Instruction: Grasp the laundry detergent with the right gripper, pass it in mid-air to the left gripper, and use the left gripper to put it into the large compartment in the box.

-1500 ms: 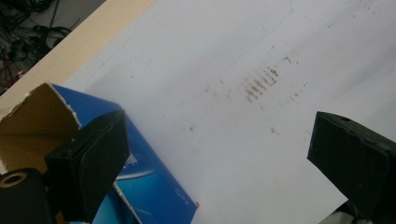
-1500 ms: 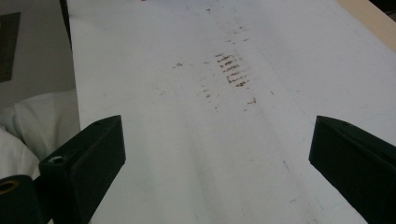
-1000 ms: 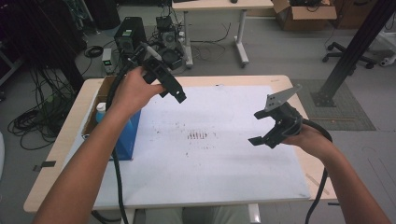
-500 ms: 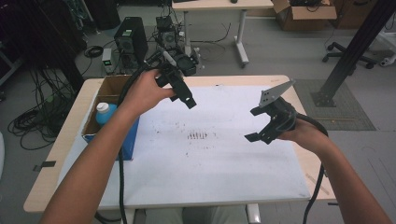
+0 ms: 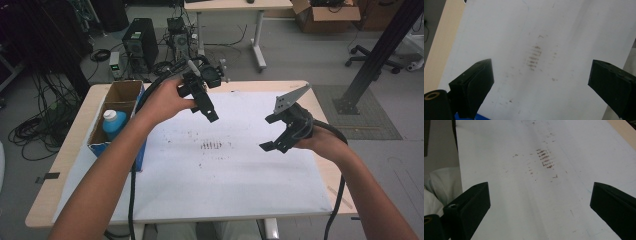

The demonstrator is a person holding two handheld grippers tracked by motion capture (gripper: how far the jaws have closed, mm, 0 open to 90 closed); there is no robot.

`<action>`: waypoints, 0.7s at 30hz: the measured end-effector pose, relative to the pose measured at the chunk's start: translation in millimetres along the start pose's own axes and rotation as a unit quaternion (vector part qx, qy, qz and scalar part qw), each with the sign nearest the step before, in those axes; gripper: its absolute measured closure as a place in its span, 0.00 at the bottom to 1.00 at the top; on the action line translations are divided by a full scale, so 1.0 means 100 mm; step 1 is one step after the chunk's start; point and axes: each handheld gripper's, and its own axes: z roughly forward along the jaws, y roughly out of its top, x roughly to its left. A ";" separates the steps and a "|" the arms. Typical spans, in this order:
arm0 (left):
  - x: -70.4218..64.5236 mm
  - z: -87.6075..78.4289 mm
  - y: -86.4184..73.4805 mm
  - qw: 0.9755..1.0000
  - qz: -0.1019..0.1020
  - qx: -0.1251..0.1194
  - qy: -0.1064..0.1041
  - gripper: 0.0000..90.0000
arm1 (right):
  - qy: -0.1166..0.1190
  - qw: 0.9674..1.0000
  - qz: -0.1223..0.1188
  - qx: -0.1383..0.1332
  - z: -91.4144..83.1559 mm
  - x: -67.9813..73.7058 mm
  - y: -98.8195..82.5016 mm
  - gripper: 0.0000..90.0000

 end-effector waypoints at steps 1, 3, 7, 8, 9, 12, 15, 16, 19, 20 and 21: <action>0.01 0.01 0.01 1.000 0.000 -0.001 0.000 0.07 | 0.001 1.000 -0.001 0.000 0.01 0.00 0.00 0.03; 0.01 0.02 0.01 1.000 -0.001 -0.002 -0.001 0.07 | 0.002 1.000 -0.002 0.002 0.02 0.01 0.00 0.03; 0.00 0.04 0.01 1.000 0.002 -0.002 0.002 0.08 | 0.002 1.000 -0.001 0.004 0.04 0.01 -0.01 0.03; 0.00 0.05 0.01 1.000 0.002 -0.002 0.002 0.08 | 0.002 1.000 -0.002 0.005 0.05 0.01 -0.01 0.03; -0.01 0.05 0.01 1.000 0.001 -0.002 0.002 0.08 | 0.002 1.000 -0.001 0.006 0.05 0.02 -0.01 0.03; -0.01 0.05 0.01 1.000 -0.003 0.000 0.005 0.08 | 0.002 1.000 -0.003 0.006 0.06 0.04 -0.01 0.03; -0.01 0.04 0.01 1.000 -0.005 -0.002 0.008 0.08 | 0.001 1.000 -0.004 0.004 0.05 0.05 -0.01 0.03; -0.01 0.04 0.01 1.000 -0.006 -0.002 0.007 0.08 | 0.001 1.000 -0.005 0.003 0.05 0.05 -0.01 0.03; 0.00 0.05 0.01 1.000 -0.011 0.000 0.007 0.08 | 0.002 1.000 -0.007 0.004 0.06 0.06 -0.01 0.03; 0.00 0.06 0.01 1.000 -0.012 0.001 0.008 0.08 | 0.002 1.000 -0.007 0.004 0.06 0.07 -0.01 0.03; 0.00 0.06 0.02 1.000 -0.012 0.001 0.008 0.08 | 0.003 1.000 -0.007 0.004 0.06 0.07 -0.01 0.03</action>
